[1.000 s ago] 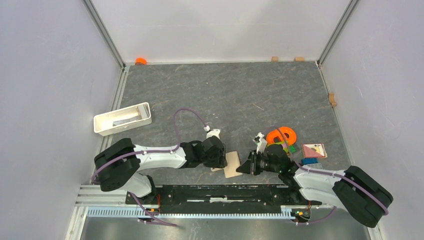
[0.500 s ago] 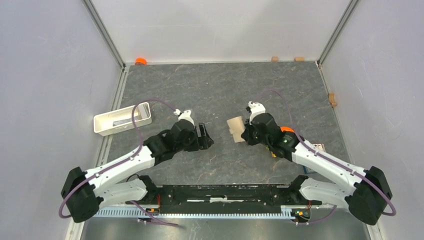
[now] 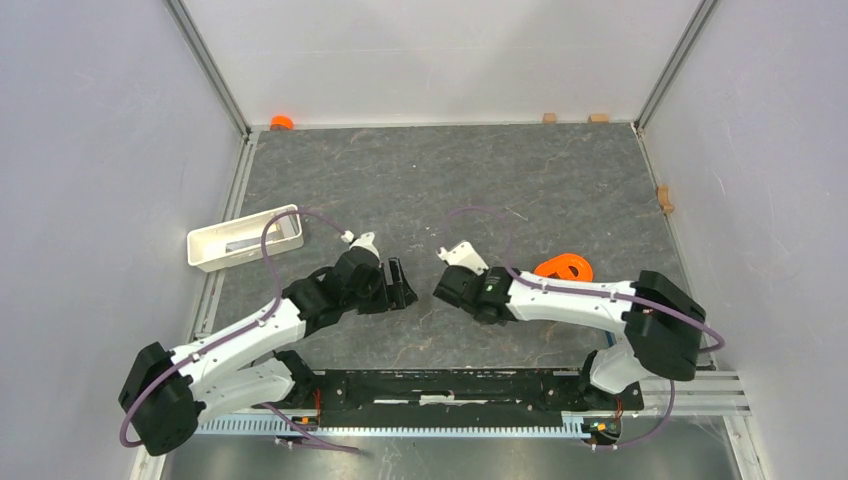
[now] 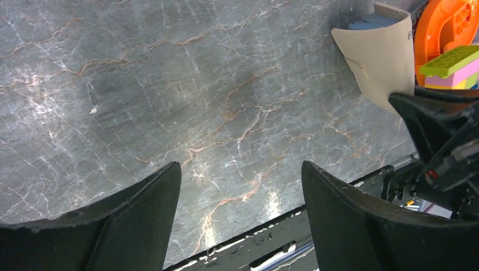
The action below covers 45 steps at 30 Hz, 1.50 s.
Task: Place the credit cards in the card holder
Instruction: Close the card holder at the center of the board.
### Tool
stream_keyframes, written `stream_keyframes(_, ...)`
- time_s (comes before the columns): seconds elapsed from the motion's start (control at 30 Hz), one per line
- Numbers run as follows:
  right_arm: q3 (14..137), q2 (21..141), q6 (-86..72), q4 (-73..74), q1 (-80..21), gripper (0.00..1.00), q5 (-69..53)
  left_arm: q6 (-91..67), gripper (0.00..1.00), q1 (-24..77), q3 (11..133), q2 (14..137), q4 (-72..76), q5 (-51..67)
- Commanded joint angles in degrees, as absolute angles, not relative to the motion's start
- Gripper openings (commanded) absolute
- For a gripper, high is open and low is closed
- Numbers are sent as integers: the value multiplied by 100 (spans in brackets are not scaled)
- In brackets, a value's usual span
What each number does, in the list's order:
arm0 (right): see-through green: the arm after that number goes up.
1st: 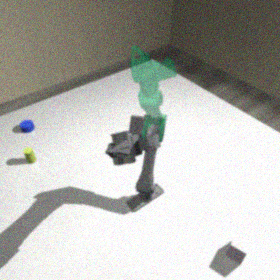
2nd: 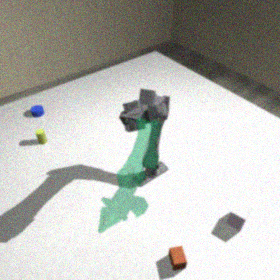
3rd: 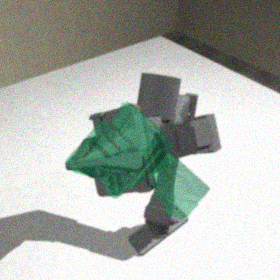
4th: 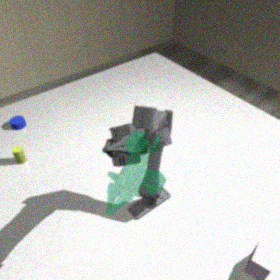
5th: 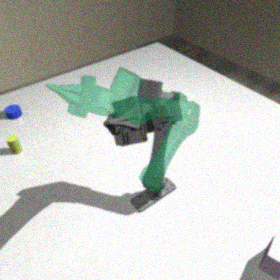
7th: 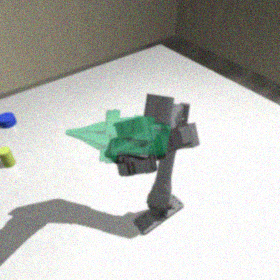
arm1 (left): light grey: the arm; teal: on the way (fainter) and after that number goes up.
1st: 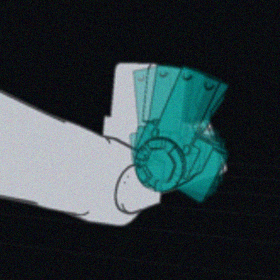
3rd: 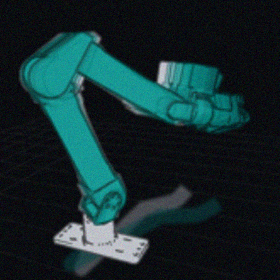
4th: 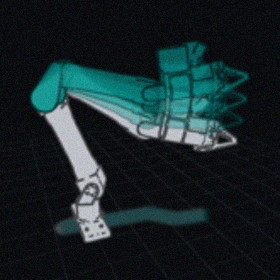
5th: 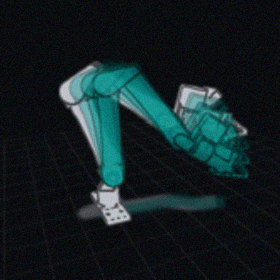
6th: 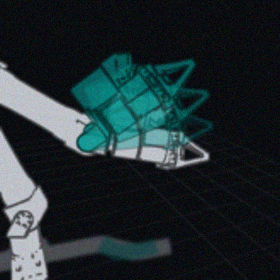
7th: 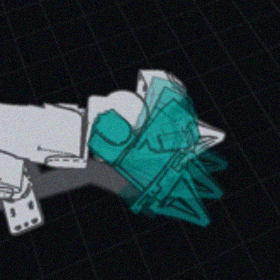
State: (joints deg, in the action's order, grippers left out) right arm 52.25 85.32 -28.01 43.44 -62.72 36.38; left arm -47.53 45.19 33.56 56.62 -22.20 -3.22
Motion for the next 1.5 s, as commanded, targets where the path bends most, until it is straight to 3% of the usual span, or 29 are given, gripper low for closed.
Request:
stream_keyframes(0.0,5795,8875,-3213,4362,-6756,17,3812,-4700,84,4414,3181,5463,-2021,-193)
stream_keyframes(0.03,5900,8964,-3247,4277,-6870,24,3716,-4715,85,4396,3126,5403,-2042,-200)
stream_keyframes(0.07,5980,9029,-3246,4208,-7002,38,3620,-4736,85,4386,3076,5337,-2067,-208)
stream_keyframes(0.17,6254,9173,-3270,4045,-7291,56,3302,-4811,85,4351,2918,5091,-2161,-264)
stream_keyframes(0.47,6168,8337,-3154,4050,-7347,74,3298,-4983,85,4333,2741,4825,-2181,-390)
stream_keyframes(0.63,5398,7488,-2650,3476,-6699,75,2806,-4899,84,4525,2912,5470,-1781,-285)
stream_keyframes(0.83,4201,6588,-1846,2253,-5290,69,1236,-5038,84,5185,3279,6435,-1284,-417)
stream_keyframes(1.1,3606,6541,-1333,1453,-4075,56,-412,-5113,87,5356,3718,7582,-809,-602)
stream_keyframes(1.47,3594,6926,-1035,953,-3378,49,-1418,-4460,88,5366,4287,8380,-897,-1093)
